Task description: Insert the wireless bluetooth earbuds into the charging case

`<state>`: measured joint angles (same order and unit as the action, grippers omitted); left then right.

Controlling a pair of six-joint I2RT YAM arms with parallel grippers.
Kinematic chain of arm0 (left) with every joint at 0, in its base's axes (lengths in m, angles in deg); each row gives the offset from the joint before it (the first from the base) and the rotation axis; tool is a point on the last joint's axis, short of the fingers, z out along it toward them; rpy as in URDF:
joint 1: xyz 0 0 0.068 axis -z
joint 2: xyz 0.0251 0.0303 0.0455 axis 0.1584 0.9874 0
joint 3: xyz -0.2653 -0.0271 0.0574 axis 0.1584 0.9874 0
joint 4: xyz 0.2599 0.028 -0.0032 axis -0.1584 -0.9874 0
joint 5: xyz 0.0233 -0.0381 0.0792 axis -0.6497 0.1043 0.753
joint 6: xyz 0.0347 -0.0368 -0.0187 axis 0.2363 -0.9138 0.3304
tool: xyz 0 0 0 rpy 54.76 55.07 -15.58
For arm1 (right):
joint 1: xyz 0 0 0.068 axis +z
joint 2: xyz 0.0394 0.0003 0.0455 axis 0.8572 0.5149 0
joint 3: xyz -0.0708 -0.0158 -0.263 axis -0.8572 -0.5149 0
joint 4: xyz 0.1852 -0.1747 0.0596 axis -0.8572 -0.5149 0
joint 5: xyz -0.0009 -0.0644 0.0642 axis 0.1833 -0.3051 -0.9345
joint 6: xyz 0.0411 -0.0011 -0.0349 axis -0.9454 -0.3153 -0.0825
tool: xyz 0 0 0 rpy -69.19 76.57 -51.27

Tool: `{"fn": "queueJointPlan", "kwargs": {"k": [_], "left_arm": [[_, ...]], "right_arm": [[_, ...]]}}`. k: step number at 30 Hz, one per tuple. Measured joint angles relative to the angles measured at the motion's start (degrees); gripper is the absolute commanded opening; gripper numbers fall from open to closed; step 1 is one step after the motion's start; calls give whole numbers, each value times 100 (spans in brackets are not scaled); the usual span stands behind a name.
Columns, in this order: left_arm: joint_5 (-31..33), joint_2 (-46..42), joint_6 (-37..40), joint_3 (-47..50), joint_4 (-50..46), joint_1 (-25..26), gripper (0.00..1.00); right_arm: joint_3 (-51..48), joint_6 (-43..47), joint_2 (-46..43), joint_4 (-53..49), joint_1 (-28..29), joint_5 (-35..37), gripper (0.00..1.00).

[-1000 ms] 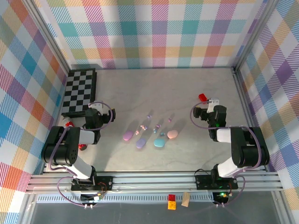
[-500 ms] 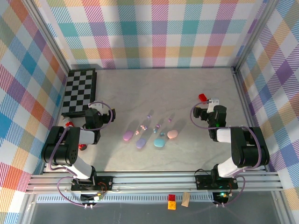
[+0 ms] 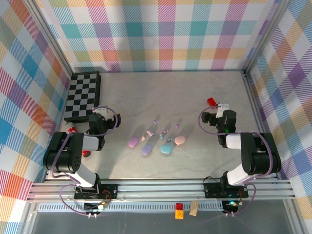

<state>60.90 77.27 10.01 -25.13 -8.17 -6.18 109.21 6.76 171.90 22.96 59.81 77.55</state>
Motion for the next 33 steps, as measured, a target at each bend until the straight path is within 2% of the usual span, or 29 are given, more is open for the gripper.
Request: {"fn": "queueJointPlan", "kwargs": {"k": [5,8,12,18,21,26,31,33], "left_arm": [[-9,-691,107,-4,-623,118,100],[61,-1469,343,-57,-1062,424,100],[203,-2253,632,-367,-1740,1110,100],[356,-2697,743,-1029,-3034,2275,100],[549,-2758,555,-1335,-3847,2942,100],[1051,-2717,-216,-1904,-5519,3934,100],[1344,-2441,-1008,-2022,-6686,4631,100],[1377,-2184,-1255,-2103,-7097,4885,97]], "right_arm": [[-11,11,-752,-404,0,-22,99],[-2,17,-1390,-785,4,-55,99],[114,-55,-2072,-1497,109,-127,99],[367,-688,-3053,-2640,273,-514,99],[376,-1200,-3552,-3246,348,-826,99],[376,-1768,-4245,-4229,695,-1233,99],[376,-2031,-4529,-5193,1115,-1569,99],[376,-2138,-4586,-5508,1235,-1685,99]]}}
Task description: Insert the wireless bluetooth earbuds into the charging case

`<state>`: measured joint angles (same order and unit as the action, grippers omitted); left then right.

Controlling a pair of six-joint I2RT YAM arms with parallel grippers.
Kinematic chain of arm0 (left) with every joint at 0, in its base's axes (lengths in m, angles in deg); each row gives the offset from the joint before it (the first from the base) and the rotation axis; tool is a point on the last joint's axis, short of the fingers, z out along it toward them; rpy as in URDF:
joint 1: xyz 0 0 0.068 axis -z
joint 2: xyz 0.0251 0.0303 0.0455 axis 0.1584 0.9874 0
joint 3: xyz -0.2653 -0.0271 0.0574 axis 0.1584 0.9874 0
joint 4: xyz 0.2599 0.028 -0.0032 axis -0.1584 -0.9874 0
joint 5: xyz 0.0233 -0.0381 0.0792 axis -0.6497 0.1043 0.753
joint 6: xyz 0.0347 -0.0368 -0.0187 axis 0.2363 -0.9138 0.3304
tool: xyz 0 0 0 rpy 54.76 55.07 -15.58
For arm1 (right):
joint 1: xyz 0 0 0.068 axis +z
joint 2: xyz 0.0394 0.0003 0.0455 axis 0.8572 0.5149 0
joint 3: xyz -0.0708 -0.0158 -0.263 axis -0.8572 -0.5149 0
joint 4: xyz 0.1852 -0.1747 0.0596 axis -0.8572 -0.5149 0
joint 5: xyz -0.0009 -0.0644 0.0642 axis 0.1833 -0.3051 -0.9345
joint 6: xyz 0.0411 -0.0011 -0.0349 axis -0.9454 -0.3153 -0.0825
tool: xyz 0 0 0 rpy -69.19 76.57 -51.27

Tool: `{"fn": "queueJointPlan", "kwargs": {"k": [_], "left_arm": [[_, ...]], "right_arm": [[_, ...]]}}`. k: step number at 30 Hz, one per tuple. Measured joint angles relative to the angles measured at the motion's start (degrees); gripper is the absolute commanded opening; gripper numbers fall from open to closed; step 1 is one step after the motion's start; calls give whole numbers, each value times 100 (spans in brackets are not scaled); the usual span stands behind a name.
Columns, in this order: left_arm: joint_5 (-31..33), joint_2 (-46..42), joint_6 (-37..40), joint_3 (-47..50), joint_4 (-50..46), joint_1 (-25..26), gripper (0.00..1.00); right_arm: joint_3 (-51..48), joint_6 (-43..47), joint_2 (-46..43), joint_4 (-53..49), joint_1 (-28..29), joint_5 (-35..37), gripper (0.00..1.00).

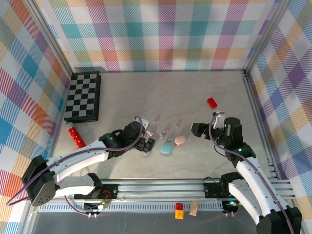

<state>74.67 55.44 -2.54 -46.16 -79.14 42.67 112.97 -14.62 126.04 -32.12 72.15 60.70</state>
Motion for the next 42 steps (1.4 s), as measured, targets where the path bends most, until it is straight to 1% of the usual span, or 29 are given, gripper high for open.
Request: {"fn": "queueJointPlan", "kwargs": {"k": [2,5,8,17,23,28,33,35,37,40,42], "left_arm": [[31,345,-199,-162,-363,225,93],[24,765,-334,-400,-669,376,89],[-7,1073,-391,-546,-837,396,84],[-426,2044,-264,-855,-920,396,77],[-560,2286,-232,-859,-890,339,70],[-645,2426,-236,-852,-743,289,60],[-688,2507,-234,-824,-616,280,58],[-688,2575,-254,-787,-588,280,52],[-717,2621,-273,-748,-562,275,50],[-752,2618,-275,-739,-498,275,41],[-750,2608,-258,-739,-492,275,40]], "right_arm": [[0,-98,-74,-205,105,-42,99],[-17,-184,-157,-330,186,-66,99],[-83,-273,-157,-350,190,-66,99],[-238,-470,-286,-354,195,-15,99],[-332,-531,-361,-352,195,44,99],[-409,-560,-369,-354,195,72,99],[-413,-573,-363,-350,195,94,99],[-413,-573,-350,-350,195,114,99],[-413,-575,-339,-350,195,129,99],[-413,-597,-308,-350,195,151,99],[-413,-634,-280,-354,195,157,99]]}}
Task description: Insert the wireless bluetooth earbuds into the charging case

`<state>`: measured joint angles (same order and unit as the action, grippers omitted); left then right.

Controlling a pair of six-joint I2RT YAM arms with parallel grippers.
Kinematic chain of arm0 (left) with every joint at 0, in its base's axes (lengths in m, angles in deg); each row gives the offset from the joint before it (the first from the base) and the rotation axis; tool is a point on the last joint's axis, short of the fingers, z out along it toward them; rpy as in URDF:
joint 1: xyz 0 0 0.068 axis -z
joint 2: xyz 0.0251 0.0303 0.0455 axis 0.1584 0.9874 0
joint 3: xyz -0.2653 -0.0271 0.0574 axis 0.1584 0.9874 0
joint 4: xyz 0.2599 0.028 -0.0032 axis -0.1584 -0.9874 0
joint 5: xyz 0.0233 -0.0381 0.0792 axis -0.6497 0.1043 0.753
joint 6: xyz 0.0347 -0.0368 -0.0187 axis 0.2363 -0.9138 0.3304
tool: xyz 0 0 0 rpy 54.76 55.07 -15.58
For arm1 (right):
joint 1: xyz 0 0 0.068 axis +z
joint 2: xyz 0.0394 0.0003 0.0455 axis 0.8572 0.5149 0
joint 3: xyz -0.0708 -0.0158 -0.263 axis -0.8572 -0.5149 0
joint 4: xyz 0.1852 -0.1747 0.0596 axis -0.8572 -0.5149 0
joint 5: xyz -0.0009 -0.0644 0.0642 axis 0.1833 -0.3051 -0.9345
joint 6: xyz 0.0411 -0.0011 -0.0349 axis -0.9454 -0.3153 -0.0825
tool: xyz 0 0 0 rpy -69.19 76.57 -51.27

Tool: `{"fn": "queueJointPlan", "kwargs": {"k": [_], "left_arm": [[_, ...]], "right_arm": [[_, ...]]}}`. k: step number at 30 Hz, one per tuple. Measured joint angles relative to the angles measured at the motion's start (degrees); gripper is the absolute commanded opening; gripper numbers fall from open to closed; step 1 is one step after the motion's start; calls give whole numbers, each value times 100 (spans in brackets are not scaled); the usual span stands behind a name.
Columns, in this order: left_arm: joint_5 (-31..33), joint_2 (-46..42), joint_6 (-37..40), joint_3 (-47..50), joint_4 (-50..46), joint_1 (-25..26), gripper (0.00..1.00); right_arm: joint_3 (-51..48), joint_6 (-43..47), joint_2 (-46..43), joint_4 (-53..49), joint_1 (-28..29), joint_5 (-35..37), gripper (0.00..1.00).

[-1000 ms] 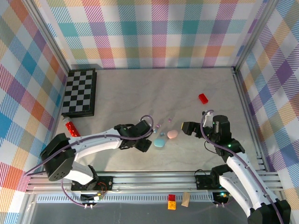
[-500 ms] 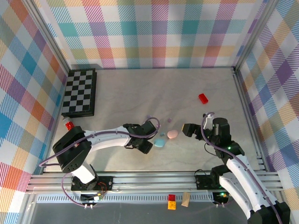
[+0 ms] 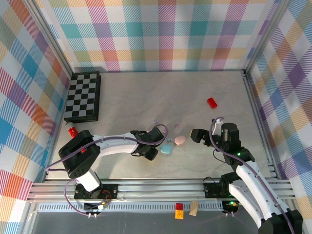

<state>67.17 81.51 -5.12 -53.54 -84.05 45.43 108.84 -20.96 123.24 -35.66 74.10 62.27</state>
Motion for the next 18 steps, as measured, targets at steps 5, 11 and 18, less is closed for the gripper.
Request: {"fn": "queueJointPlan", "kwargs": {"k": [5,11,18], "left_arm": [[92,-155,35,37,0,-7,40],[109,-1121,485,179,264,11,41],[-461,-2275,1637,723,1432,13,37]], "right_arm": [[203,-129,203,-372,0,4,99],[428,-243,570,-317,0,-789,99],[1003,-348,1969,-422,0,-2470,97]]}}
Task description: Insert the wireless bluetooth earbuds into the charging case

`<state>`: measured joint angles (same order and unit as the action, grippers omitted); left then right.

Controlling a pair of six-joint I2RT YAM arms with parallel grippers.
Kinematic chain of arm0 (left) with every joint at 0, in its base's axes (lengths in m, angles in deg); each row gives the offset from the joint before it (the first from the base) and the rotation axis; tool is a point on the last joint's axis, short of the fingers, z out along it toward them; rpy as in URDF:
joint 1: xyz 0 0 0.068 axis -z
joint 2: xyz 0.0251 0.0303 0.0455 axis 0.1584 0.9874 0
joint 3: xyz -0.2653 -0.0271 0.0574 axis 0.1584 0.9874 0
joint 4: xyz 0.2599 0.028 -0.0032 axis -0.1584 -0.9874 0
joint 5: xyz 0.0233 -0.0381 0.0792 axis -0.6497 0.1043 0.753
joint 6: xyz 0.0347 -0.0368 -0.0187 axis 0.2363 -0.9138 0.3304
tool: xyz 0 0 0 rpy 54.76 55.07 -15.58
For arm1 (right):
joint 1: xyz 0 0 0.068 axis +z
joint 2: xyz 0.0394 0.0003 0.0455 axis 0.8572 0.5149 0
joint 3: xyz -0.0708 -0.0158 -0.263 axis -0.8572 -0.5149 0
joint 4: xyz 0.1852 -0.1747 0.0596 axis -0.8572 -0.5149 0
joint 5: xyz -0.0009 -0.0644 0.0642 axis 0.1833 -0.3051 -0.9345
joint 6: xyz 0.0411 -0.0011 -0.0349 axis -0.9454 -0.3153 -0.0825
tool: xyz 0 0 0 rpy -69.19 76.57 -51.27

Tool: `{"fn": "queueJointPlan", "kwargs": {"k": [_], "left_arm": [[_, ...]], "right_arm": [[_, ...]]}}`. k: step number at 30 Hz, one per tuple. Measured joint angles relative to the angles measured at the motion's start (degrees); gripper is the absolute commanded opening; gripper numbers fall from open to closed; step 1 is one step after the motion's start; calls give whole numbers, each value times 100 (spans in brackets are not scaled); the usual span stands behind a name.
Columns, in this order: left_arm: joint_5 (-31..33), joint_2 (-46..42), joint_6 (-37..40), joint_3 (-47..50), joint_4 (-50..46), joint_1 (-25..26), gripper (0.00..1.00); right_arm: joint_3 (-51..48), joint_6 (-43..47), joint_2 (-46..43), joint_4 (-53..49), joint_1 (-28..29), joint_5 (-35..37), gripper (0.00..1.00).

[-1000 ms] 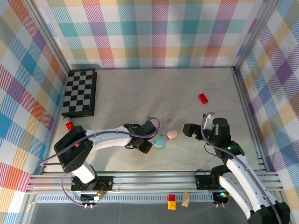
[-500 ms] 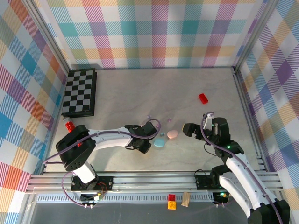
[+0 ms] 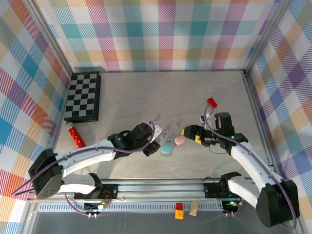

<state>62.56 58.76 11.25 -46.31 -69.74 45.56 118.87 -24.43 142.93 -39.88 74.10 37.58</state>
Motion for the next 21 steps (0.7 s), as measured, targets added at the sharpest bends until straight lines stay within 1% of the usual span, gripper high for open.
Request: {"fn": "queueJointPlan", "kwargs": {"k": [3,6,9,12,14,15,16,21], "left_arm": [[-409,-59,544,219,466,2,36],[-758,-59,953,350,767,20,36],[-988,-59,1241,365,1071,31,35],[-1132,-57,1440,365,1333,33,35],[-1196,-55,1528,365,1443,33,35],[-1224,-55,1556,363,1471,33,35],[-1235,-55,1585,363,1497,33,35],[-1281,4,1703,363,1606,37,35]], "right_arm": [[87,-68,109,0,37,-533,96],[101,-227,87,138,101,-890,92],[144,-378,109,260,210,-1119,82],[197,-533,251,428,417,-1250,67],[203,-625,356,544,560,-1294,59],[205,-682,417,610,643,-1311,53],[205,-737,455,669,710,-1314,49],[227,-868,588,901,990,-1346,47]]}}
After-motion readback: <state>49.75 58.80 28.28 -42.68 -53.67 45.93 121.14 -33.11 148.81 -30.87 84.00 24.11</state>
